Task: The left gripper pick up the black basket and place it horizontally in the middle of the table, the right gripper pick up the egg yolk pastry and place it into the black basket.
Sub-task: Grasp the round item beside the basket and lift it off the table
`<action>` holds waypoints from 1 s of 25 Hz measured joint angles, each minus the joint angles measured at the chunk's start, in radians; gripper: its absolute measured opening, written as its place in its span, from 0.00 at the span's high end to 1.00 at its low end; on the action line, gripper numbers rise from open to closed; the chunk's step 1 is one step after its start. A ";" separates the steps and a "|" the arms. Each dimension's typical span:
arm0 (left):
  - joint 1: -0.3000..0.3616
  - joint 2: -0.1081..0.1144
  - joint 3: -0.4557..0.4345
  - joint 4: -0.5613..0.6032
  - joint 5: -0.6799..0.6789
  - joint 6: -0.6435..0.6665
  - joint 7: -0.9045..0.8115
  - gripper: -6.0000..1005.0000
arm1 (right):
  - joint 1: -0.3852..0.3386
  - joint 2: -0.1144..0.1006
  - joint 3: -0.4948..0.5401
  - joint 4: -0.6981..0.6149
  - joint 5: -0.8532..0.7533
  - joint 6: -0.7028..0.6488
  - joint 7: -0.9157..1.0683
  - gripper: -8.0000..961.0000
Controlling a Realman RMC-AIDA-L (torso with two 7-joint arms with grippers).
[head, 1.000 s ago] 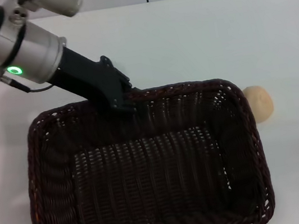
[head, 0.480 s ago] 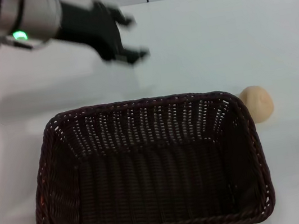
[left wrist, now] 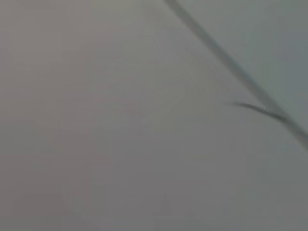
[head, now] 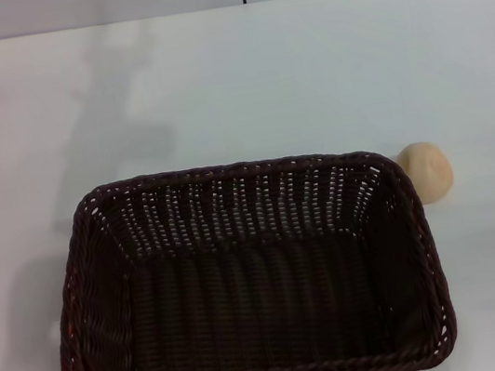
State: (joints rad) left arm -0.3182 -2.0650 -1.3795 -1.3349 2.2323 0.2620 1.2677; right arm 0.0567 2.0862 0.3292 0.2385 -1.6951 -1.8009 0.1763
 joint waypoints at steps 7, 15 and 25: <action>0.065 0.006 0.135 0.404 0.245 0.944 -0.713 0.22 | 0.046 -0.002 -0.089 -0.022 0.000 0.082 0.000 0.15; 0.011 0.008 -0.055 0.824 0.366 1.000 -1.247 0.22 | 0.121 -0.003 -0.212 -0.019 0.000 0.211 -0.001 0.18; -0.014 0.005 -0.065 0.937 0.367 0.952 -1.283 0.22 | 0.238 -0.002 -0.352 -0.003 -0.001 0.421 -0.001 0.22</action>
State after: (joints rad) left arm -0.3321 -2.0600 -1.4446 -0.3981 2.5991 1.2137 -0.0157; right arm 0.2944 2.0847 -0.0229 0.2359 -1.6956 -1.3801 0.1749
